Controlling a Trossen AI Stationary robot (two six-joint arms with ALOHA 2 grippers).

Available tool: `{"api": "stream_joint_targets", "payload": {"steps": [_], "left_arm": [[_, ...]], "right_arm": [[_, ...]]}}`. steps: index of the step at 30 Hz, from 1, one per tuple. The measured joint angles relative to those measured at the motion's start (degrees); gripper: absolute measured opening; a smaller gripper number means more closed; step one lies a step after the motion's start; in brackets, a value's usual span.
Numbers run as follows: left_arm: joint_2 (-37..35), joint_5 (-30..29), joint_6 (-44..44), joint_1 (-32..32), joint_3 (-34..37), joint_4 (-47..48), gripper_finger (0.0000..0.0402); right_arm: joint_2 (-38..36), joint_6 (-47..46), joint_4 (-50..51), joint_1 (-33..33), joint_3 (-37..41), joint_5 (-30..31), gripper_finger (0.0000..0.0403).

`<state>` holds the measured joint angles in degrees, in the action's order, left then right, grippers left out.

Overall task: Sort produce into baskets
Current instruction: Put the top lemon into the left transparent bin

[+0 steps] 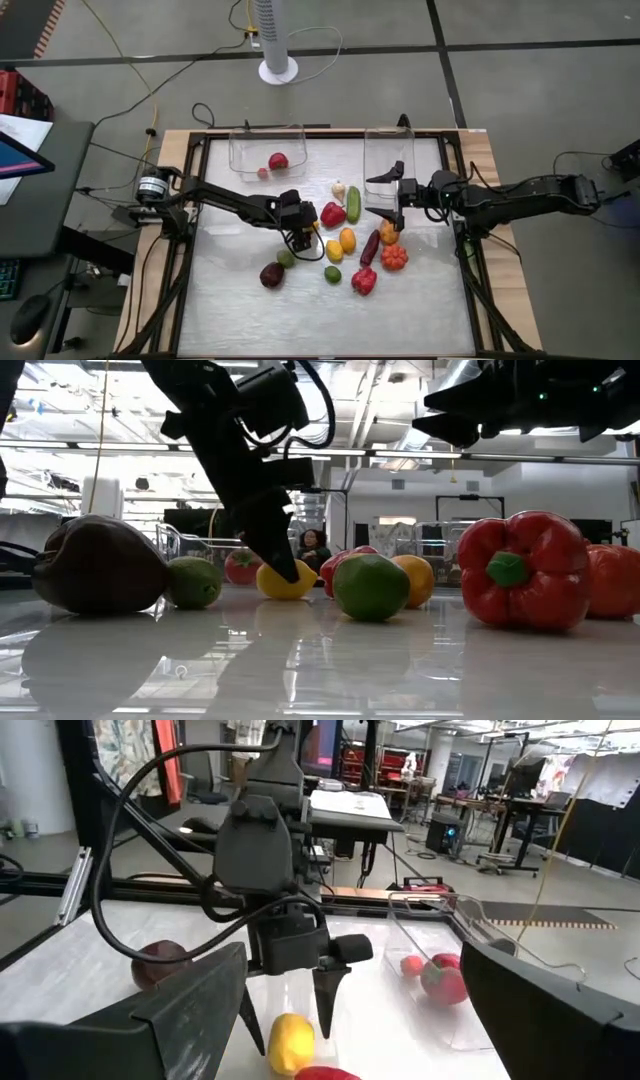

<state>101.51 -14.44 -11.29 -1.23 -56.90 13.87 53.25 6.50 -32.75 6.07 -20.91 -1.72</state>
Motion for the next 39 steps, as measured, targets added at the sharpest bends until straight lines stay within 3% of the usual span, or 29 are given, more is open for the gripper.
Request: {"api": "stream_joint_targets", "payload": {"steps": [8, 14, 18, 24, 26, 31, 37, 39], "left_arm": [[-0.67, 0.18, 0.55, 0.0, -0.14, 1.61, 0.0198], [-1.31, -0.17, 2.31, 0.02, -5.23, 13.99, 0.0138], [-3.75, -8.87, 3.61, 0.0, -10.42, 24.3, 0.0141], [-10.34, -37.93, 1.41, 1.47, -12.31, 33.47, 0.0157], [-12.4, -42.63, -0.04, 3.56, -11.63, 34.86, 0.0158], [-14.86, -39.84, -1.55, 10.96, -10.07, 35.13, 0.0176], [-14.86, -38.03, -1.43, 17.33, -9.66, 34.9, 0.0264], [-14.86, -34.95, -1.01, 17.7, -9.66, 34.73, 0.0288]], "right_arm": [[0.0, -0.96, 0.77, -0.02, 0.0, 0.02, 0.0393], [0.0, -1.51, 1.02, -0.02, -0.01, 0.04, 0.0393], [0.0, -1.51, 1.16, -0.02, 0.0, 0.07, 0.0393], [0.48, -1.51, 1.41, -0.03, 0.0, 0.09, 0.0393], [1.21, -1.51, 0.91, -0.02, 0.0, 0.09, 0.0393], [2.75, -1.51, -0.32, -0.04, 0.0, 0.11, 0.0393], [4.15, -1.51, -1.25, -0.04, 0.0, 0.11, 0.0393], [4.2, -1.52, -1.11, -0.04, 0.0, 0.12, 0.0393]]}}
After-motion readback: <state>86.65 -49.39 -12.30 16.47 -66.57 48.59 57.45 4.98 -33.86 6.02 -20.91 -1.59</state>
